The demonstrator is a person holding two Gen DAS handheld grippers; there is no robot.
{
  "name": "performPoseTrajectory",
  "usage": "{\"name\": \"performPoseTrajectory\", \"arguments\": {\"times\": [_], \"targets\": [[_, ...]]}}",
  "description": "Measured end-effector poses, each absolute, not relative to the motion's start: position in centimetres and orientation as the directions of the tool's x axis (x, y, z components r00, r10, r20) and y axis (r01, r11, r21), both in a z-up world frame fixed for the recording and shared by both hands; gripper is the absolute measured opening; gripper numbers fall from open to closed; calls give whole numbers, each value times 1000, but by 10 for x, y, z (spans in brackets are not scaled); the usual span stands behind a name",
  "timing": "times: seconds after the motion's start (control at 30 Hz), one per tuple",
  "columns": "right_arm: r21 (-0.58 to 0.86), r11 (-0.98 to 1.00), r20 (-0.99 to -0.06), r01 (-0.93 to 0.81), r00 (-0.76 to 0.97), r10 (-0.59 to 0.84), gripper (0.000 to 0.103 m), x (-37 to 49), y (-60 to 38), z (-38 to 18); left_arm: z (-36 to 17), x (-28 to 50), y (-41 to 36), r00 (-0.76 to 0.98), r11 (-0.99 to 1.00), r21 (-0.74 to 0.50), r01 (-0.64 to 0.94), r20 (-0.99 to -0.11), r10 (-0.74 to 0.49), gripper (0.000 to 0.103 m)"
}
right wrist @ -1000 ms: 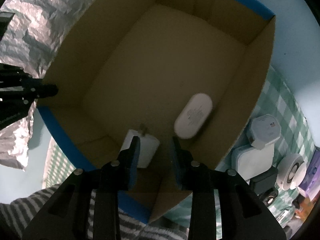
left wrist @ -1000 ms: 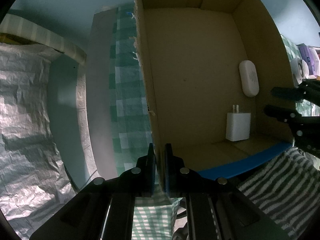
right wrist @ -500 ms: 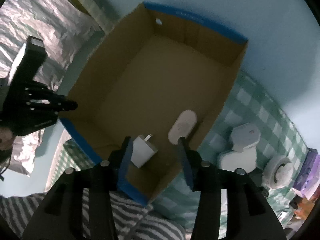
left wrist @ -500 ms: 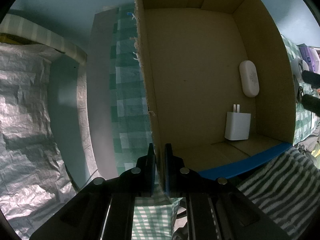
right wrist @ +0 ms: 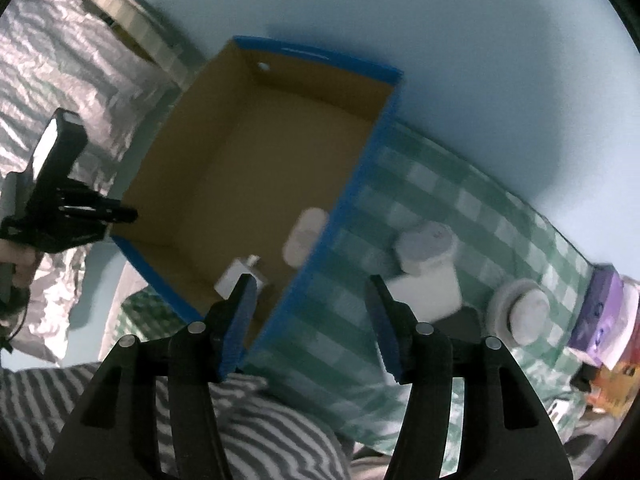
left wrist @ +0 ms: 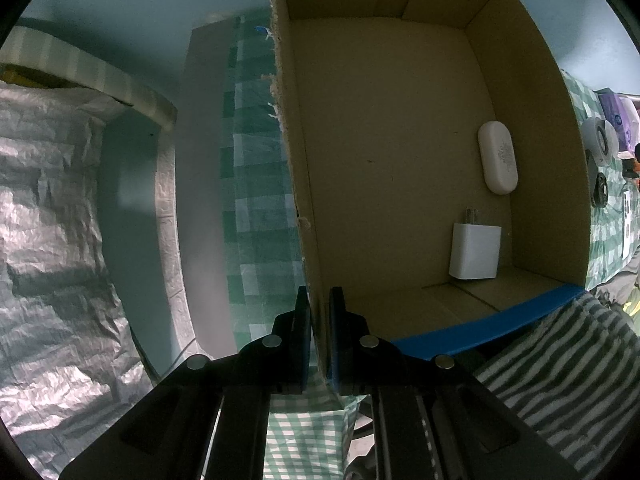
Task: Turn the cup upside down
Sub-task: 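Move the right gripper to the second white charger and grasp it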
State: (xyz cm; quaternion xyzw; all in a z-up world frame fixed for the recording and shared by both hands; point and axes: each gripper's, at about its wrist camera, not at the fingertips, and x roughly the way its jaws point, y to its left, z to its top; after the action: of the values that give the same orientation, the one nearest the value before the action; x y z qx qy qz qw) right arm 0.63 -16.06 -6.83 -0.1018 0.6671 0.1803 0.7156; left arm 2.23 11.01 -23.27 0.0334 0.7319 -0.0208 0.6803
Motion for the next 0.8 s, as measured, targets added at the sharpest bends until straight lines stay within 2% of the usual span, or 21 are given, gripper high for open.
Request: {"name": "performPoseTrajectory", "arguments": {"times": [0.37, 0.8], "targets": [[67, 952, -998, -298, -21, 63, 57, -6, -234, -103, -232, 22, 109, -74, 996, 25, 80, -997, 31, 7], [62, 944, -992, -325, -125, 22, 57, -26, -256, -164, -232, 21, 107, -76, 997, 28, 78, -997, 34, 7]]}}
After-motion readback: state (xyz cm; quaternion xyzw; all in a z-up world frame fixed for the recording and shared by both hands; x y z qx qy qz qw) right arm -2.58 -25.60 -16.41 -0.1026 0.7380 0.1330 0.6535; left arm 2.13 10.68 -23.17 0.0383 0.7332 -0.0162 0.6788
